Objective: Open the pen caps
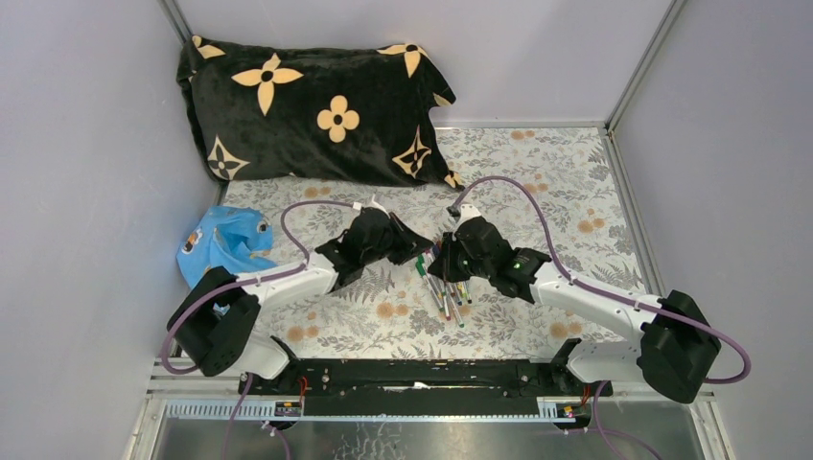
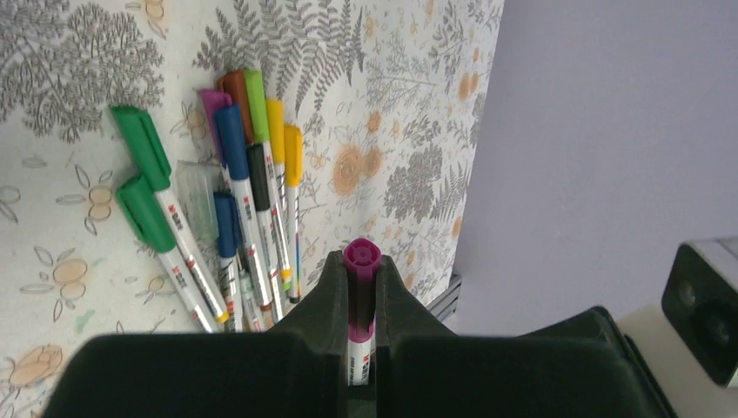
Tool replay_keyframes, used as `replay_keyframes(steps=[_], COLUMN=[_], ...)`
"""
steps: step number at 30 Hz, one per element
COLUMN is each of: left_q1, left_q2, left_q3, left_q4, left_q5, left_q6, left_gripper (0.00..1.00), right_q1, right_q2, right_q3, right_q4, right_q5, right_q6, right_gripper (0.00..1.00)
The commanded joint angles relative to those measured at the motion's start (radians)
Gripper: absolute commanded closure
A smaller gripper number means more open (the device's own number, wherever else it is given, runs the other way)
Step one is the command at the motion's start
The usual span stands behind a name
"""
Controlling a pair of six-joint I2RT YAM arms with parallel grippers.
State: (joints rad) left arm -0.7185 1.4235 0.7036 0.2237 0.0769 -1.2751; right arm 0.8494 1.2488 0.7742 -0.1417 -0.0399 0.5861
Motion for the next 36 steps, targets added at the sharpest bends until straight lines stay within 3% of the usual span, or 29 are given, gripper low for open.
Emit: replay_keyframes(steps=[1, 11, 17, 28, 33, 36], left_q1=[0.139, 0.209, 0.208, 0.203, 0.189, 0.188], left_q2=[0.071, 0.207, 0.188, 0.190, 0.215, 0.227], left_q3=[0.090, 0.222, 0.263, 0.148, 0.140, 0.126], left_q4=[-0.015, -0.031, -0.332, -0.501, -0.525, -0.515], left_q5=[-0.117, -0.082, -0.180, -0.363, -0.411, -0.416], left_q6=[0.031, 0.105, 0.295, 0.421, 0.440, 0.439], left_gripper=[1.00, 1.00, 1.00, 1.00, 0.93, 0.83], right_q1=[0.029, 0.041, 0.031, -0.210, -0.278, -0.300], right_q2=[-0.017, -0.028, -0.075, 0.105, 0.195, 0.245], right_q3=[-0.053, -0.081, 0.025, 0.112, 0.106, 0.110], right_q4=[-0.096, -0.109, -0.263, -0.329, -0.294, -0.276], right_q5=[0.014, 0.059, 0.317, 0.478, 0.515, 0.533], right_q6=[0.030, 0.033, -0.015, -0.077, -0.068, -0.069], right_gripper=[1.00, 1.00, 1.00, 1.00, 1.00, 1.00])
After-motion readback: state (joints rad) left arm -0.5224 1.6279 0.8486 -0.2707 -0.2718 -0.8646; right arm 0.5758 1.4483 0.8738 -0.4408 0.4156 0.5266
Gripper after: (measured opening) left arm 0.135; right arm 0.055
